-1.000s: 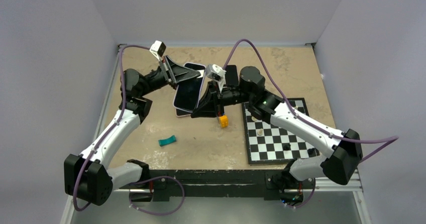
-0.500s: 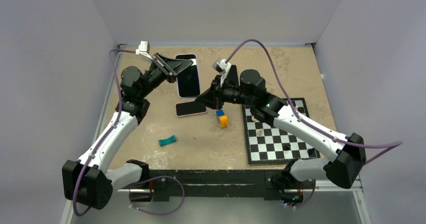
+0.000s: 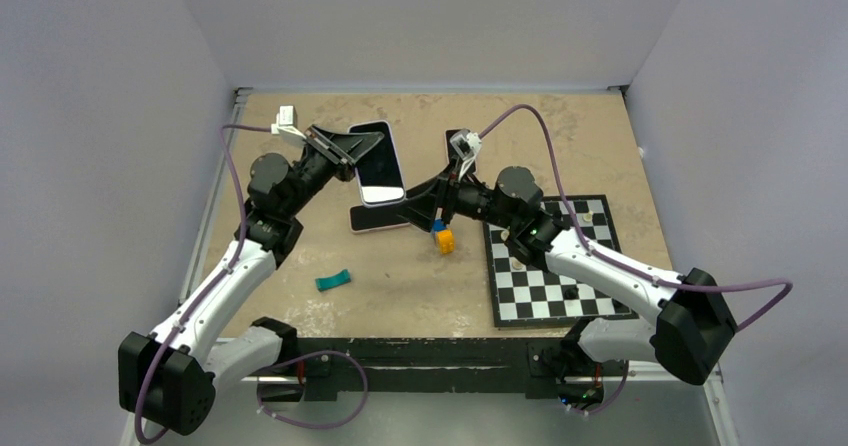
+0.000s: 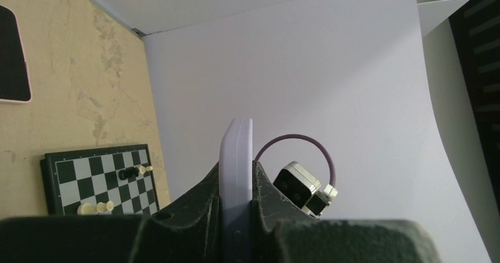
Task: Take the phone out of the phone case
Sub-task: Remove the phone case from the phone.
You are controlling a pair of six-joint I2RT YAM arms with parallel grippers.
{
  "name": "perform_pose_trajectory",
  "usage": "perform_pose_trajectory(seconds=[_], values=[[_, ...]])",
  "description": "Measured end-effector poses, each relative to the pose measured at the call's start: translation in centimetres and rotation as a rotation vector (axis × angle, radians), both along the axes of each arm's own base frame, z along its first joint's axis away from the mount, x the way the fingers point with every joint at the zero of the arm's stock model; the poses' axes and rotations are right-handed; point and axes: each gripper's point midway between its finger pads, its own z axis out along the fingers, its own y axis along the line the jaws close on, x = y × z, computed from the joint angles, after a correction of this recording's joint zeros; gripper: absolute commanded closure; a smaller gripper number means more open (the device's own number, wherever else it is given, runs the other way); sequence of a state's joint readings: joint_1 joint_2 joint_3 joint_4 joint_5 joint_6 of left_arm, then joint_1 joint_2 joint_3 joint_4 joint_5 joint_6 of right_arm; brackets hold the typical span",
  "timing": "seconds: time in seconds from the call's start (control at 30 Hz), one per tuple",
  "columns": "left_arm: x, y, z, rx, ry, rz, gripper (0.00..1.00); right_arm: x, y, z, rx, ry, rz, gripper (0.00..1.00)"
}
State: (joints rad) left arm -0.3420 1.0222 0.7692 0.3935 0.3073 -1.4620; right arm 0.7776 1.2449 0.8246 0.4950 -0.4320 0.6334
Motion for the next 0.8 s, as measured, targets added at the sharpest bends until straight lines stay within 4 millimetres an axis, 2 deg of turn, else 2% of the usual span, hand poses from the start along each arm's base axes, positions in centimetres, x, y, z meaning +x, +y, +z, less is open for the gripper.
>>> perform_pose_trajectory(seconds=[0.13, 0.47, 0.8], values=[[0.0, 0.2, 0.5, -0.059, -0.018, 0.012, 1.00, 0.0, 0.1, 0.4, 0.056, 0.019, -0.018, 0.19], [0.2, 1.2, 5.1, -0.230, -0.192, 0.049, 1.00, -1.2, 1.8, 3.3, 0.175, -0.011, -0.081, 0.26], [-0.2, 2.2, 6.0, -0.319, -0.251, 0.074, 1.00, -0.5, 2.5, 6.0, 0.219, -0.065, -0.121, 0.31]])
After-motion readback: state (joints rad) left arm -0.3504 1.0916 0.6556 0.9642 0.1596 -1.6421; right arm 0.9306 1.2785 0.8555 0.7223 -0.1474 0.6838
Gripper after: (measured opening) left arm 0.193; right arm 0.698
